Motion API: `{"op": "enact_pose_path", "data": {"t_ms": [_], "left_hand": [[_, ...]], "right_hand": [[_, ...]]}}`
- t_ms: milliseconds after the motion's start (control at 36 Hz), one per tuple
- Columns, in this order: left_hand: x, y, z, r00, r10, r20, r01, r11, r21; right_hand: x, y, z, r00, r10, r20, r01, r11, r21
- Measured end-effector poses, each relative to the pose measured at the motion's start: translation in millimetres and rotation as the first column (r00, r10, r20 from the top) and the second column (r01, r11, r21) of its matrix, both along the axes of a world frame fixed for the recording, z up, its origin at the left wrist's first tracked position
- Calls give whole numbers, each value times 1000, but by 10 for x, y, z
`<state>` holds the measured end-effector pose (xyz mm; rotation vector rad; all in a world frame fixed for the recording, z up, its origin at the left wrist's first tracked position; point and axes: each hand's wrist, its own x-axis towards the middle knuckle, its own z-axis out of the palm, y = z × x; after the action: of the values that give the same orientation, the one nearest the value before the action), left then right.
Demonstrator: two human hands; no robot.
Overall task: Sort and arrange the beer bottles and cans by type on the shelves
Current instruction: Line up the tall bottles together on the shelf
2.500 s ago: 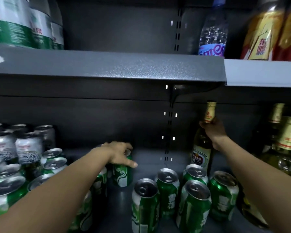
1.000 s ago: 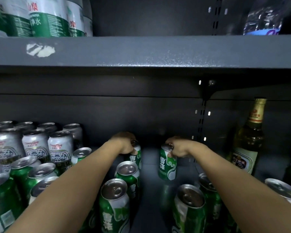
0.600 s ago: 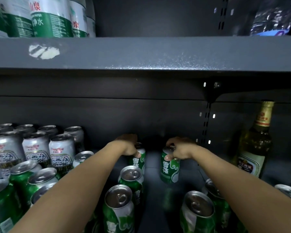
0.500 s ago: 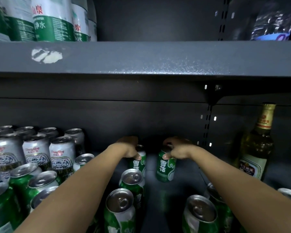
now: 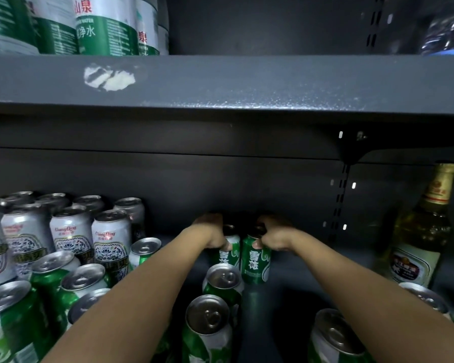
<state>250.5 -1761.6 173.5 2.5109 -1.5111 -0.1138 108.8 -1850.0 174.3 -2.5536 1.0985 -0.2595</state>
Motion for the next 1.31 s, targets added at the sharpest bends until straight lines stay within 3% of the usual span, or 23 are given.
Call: {"op": "enact_pose_path", "data": {"t_ms": [278,417,556,917,1167,1306], "left_hand": [[31,-6,3,1000,-12,17,12,1000,13],[24,25,-61,995,-20,-93,17,999,-39],[20,63,-102,996,31,-80,-40,992,-121],[178,77,-121,992,71,-100,-84,988,-131],[201,80,-118,993,51,-109,-63,993,-104],[203,83,-110,991,41,-129,-50,996,-68]], "right_hand": [[38,53,-10,999,-23,-42,20,997,-70],[55,87,13,996,-43,-78,35,994,-104],[74,122,0,996,-68,-60,62,994,-91],[196,155,-21,994,-92,59,93,996,-13],[234,121,-28,998,-66,-3,66,998,-20],[184,180,36,997,-54,-52,49,993,-107]]}}
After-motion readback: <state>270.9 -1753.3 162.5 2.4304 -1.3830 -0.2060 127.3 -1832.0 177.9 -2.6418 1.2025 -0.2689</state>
